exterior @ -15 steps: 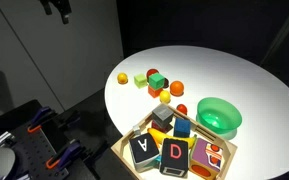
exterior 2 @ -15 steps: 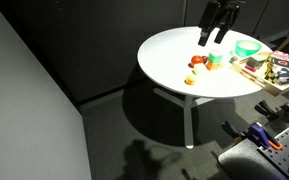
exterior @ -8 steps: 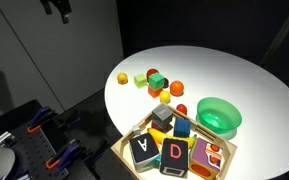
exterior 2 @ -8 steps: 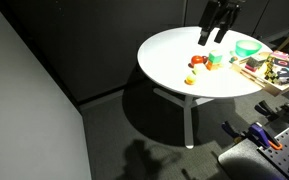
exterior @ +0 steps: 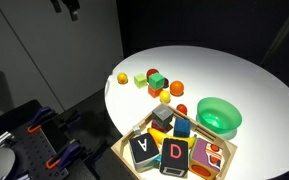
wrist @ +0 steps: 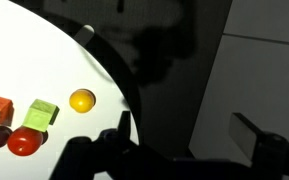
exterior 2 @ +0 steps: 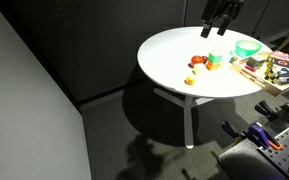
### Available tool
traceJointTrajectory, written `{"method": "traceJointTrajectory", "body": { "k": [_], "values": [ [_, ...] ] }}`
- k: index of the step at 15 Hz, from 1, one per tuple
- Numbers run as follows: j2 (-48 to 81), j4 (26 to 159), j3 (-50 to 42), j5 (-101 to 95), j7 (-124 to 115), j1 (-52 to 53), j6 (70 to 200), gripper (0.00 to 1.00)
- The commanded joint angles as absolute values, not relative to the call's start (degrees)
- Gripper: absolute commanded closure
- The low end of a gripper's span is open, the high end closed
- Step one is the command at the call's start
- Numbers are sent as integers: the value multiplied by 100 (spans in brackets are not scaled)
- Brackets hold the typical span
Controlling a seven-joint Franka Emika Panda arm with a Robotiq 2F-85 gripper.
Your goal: Put the orange in the wooden tray
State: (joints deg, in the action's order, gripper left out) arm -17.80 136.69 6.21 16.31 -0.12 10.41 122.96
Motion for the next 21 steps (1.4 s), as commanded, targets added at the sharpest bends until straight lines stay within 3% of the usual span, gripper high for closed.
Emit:
{"method": "traceJointTrajectory", "body": {
  "k": [1,21],
  "values": [
    [-1493,13310,701,1283,-313,856,12370,0],
    [721,12136,361,-205,-730,473,12776,0]
  ]
}}
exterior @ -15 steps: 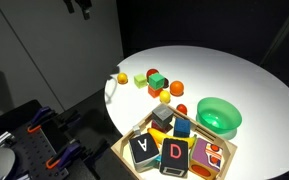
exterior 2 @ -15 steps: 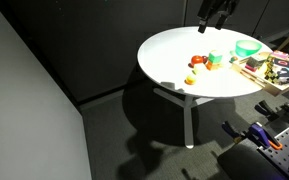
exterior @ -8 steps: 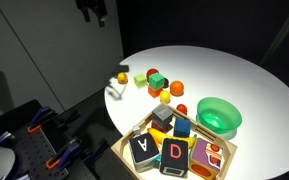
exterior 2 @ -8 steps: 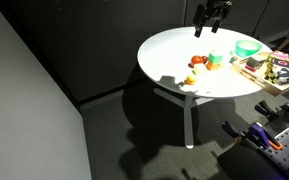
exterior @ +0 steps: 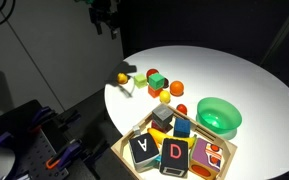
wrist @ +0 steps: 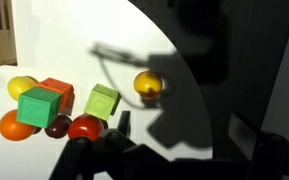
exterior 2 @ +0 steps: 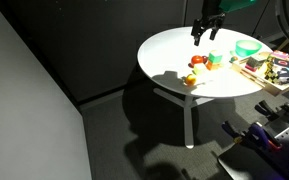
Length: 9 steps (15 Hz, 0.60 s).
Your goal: Put the orange in the wooden tray
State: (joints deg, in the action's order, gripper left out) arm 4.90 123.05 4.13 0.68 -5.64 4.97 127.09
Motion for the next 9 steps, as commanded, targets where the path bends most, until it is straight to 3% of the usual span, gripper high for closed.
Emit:
{"method": "traceJointTrajectory", "body": {
  "k": [1,9],
  "values": [
    [772,12154,337,-283,-700,474,12818,0],
    [883,12273,312,-277,-554,482,12921,0]
  ]
}}
